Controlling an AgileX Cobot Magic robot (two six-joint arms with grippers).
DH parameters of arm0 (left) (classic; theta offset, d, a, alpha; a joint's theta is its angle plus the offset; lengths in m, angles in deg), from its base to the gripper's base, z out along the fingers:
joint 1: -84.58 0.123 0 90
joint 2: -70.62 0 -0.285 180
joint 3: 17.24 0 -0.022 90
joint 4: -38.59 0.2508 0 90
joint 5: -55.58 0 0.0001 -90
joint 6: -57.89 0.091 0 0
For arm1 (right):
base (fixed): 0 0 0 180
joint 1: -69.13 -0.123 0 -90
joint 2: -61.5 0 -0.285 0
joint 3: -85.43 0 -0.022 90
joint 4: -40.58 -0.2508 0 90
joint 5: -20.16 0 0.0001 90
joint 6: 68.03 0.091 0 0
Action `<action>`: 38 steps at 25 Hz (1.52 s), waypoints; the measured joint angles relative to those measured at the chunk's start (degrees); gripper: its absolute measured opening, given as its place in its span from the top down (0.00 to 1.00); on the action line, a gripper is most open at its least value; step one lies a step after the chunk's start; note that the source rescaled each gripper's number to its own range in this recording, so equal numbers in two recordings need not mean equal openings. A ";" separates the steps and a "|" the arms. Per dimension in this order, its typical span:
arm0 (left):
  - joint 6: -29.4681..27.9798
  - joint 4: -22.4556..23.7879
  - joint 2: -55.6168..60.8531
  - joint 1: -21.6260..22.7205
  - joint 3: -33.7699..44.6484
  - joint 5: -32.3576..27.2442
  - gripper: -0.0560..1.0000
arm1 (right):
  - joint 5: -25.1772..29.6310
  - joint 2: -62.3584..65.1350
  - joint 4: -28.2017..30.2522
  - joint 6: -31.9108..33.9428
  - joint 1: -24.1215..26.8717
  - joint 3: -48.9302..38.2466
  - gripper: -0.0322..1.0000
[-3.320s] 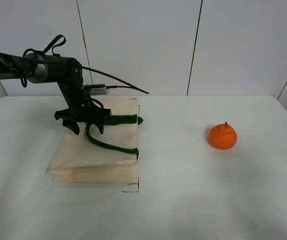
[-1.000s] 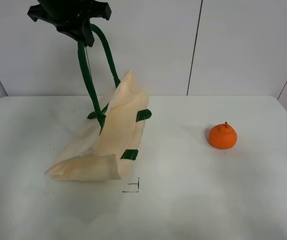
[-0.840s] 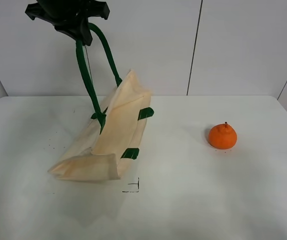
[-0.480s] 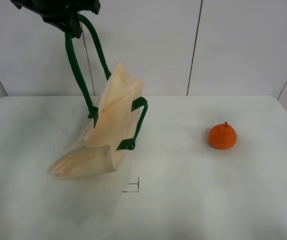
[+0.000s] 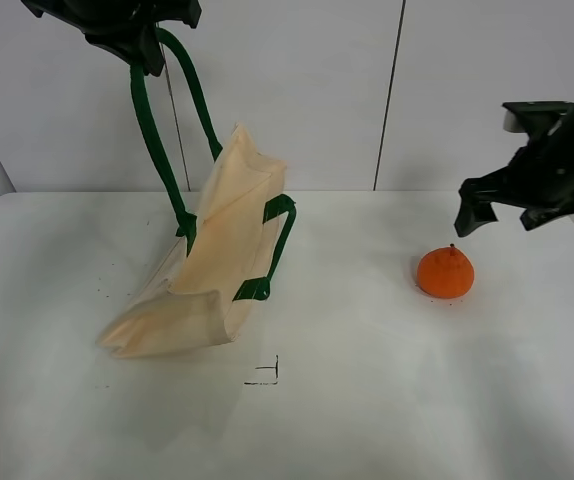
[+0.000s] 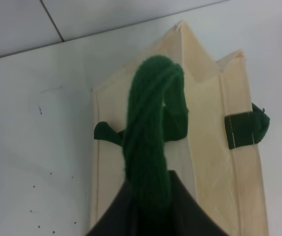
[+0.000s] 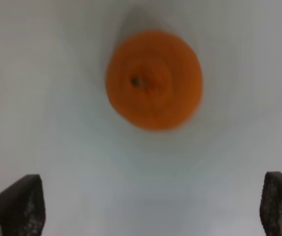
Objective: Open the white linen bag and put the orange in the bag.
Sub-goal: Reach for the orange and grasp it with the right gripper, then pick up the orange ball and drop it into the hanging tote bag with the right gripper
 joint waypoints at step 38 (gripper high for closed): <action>0.00 -0.65 0.00 0.00 0.00 0.00 0.95 | -2.75 -9.31 -12.79 -9.75 -0.91 8.30 0.96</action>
